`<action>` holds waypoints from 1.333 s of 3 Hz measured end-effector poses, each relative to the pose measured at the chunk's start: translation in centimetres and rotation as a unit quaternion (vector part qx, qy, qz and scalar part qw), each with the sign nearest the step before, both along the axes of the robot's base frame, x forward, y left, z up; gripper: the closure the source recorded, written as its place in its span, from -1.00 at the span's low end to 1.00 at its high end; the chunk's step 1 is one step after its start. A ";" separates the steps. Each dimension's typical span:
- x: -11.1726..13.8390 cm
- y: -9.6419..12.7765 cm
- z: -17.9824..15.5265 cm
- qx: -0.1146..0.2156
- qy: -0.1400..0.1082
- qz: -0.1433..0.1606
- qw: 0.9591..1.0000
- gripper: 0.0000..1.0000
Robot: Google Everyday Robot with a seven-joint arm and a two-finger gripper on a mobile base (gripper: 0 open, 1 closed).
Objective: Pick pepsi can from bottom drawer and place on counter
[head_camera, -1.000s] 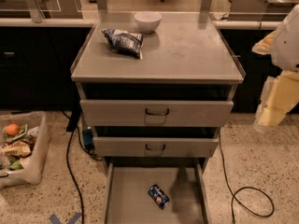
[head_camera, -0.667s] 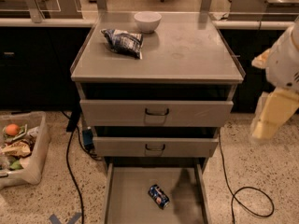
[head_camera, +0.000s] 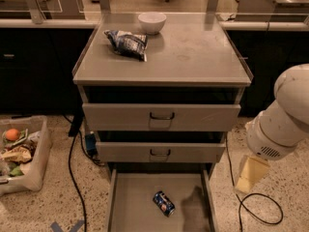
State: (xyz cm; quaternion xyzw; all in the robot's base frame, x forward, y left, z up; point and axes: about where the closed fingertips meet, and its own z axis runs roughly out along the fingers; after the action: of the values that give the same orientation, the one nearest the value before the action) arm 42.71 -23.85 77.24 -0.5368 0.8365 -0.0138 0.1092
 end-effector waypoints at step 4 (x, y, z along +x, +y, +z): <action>3.3 11.8 -12.2 0.205 0.031 -0.065 0.976 -1.00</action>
Offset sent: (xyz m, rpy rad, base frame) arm 0.0209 0.0668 -0.0841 0.3747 0.0230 -0.1912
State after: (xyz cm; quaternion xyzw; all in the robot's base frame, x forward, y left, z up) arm 46.01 -12.02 65.04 -0.4476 0.8578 0.1672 0.1895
